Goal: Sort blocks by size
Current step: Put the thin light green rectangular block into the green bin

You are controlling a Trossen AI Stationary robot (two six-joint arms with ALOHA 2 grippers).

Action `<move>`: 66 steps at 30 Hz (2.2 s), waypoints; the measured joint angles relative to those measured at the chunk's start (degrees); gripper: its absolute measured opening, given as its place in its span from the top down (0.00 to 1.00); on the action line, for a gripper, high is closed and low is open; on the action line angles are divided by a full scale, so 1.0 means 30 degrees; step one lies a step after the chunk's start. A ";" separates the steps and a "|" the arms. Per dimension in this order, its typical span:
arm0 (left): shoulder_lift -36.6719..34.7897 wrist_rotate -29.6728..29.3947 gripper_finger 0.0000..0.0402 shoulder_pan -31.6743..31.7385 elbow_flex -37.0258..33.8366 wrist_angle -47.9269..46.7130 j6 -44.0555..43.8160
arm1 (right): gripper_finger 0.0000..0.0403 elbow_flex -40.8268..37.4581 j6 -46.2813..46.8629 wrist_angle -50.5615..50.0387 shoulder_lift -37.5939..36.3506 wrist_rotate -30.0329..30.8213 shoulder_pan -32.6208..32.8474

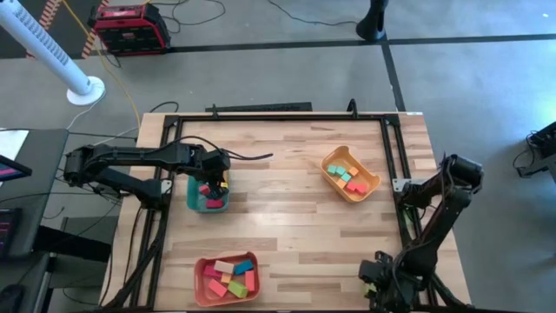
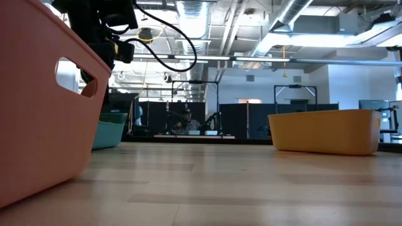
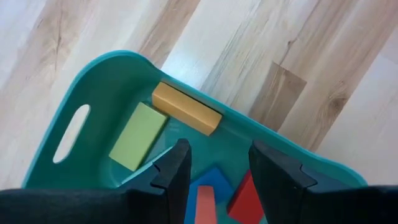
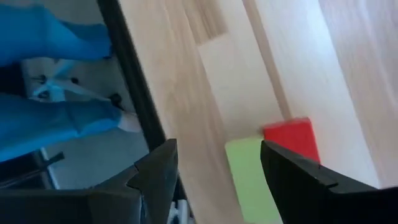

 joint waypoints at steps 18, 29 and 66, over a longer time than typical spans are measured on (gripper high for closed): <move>-0.0007 0.0508 0.62 -0.0015 0.0004 -0.0007 -0.0252 | 0.37 0.0036 0.0597 -0.0399 0.2192 -0.0680 0.0122; -0.0007 0.0517 0.62 -0.0015 0.0007 -0.0008 -0.0396 | 0.37 -0.0049 0.0260 -0.3466 0.1610 -0.0892 -0.1081; -0.1344 0.0131 0.36 -0.0750 0.2265 -0.0073 0.0835 | 0.37 -0.0051 0.2998 -0.2346 0.1048 0.0544 0.2535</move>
